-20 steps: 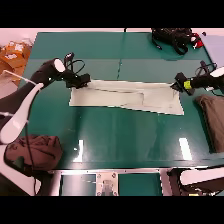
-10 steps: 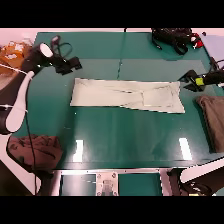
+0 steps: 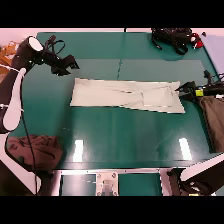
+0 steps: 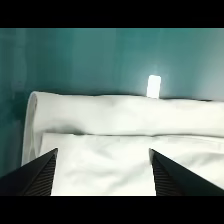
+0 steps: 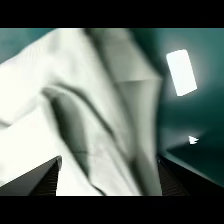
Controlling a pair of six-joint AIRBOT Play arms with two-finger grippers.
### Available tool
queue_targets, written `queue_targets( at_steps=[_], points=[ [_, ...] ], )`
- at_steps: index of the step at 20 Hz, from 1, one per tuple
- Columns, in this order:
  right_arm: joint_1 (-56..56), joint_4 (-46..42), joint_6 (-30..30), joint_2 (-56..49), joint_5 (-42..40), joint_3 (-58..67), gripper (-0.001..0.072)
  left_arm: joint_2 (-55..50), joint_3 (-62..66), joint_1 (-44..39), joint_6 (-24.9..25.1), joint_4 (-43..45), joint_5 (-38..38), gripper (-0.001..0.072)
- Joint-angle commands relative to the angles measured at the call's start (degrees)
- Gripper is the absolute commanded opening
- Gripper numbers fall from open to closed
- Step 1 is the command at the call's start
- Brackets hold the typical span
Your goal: Fold the shirts.
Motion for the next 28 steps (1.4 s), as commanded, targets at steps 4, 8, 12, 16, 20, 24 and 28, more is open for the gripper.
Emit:
queue_targets(
  at_steps=[4, 8, 12, 16, 20, 24, 28],
  points=[
    [6.08, 2.29, -3.28, -5.14, 1.51, 3.72, 0.0309, -0.04, 0.13, 0.11, 4.24, -9.27, -2.27, 0.0633],
    [7.54, 1.95, -2.1, -5.05, 5.14, 9.31, 0.0021, -0.04, 0.13, -1.88, 8.96, -13.97, -1.97, 0.002],
    [7.89, 1.55, 2.91, -2.62, 12.48, 16.61, 0.002, -1.09, -1.46, -11.37, 10.4, -13.57, 6.03, 0.0019],
    [10.36, 1.79, 6.86, 4.46, 19.58, 21.9, 0.002, -7.76, -1.53, -25.49, 11.61, -13.6, 17.35, 0.002],
    [14.56, 4.02, 9.68, 12.76, 20.37, 23.56, 0.0021, -14.25, -0.87, -34.18, 9.4, -14.56, 26.16, 0.002],
    [18.25, 4.35, 9.68, 16.92, 20.33, 23.8, 0.0021, -16.74, -0.7, -36.22, 9.2, -23.15, 28.57, 0.002],
    [19.32, 3.65, 9.66, 15.78, 19.41, 23.76, 0.0021, -16.41, -0.7, -35.15, 9.25, -27.21, 27.5, 0.002]
  ],
)
